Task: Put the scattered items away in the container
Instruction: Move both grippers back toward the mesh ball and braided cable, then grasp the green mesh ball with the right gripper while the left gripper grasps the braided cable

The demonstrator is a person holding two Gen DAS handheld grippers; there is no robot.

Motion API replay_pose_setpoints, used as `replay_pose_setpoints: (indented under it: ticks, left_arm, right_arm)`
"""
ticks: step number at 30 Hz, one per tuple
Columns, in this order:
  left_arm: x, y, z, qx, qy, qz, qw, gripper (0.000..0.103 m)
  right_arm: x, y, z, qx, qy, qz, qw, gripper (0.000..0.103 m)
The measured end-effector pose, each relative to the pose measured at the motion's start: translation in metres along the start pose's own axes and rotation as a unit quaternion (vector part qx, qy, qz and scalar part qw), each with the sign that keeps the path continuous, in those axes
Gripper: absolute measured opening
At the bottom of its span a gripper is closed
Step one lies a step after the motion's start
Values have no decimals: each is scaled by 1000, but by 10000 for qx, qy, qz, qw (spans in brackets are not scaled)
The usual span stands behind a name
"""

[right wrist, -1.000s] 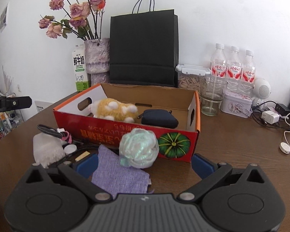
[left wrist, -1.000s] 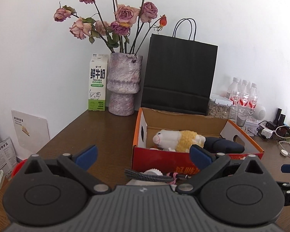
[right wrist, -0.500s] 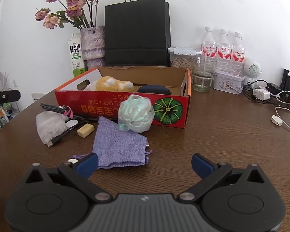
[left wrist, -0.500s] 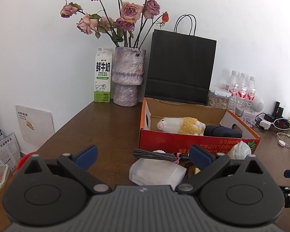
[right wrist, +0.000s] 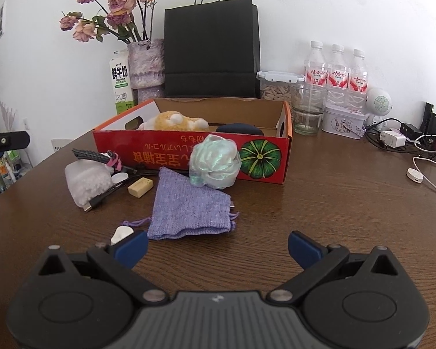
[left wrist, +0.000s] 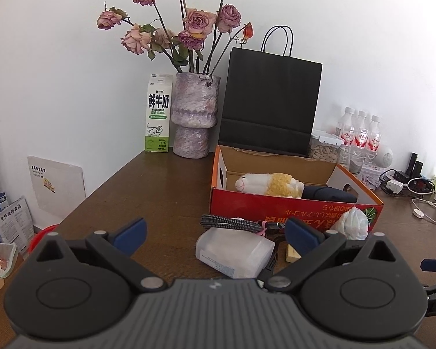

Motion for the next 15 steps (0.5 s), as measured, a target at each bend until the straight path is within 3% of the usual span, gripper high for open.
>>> replay_pose_setpoints:
  ticks: [15]
  left_arm:
    - [10, -6, -11, 75, 105, -29, 9999, 103]
  right_arm:
    - [2, -5, -4, -45, 10, 58, 10000, 103]
Point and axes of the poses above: each gripper's, at about its wrist camera, not at the fingertips, and z roughly the way its jaws point, x to its left, y to its top, the point moved 5 cm from there along z, roughly the way its jaws point, and after that the axes turned 15 degrees about y, right-handed, at the moved point
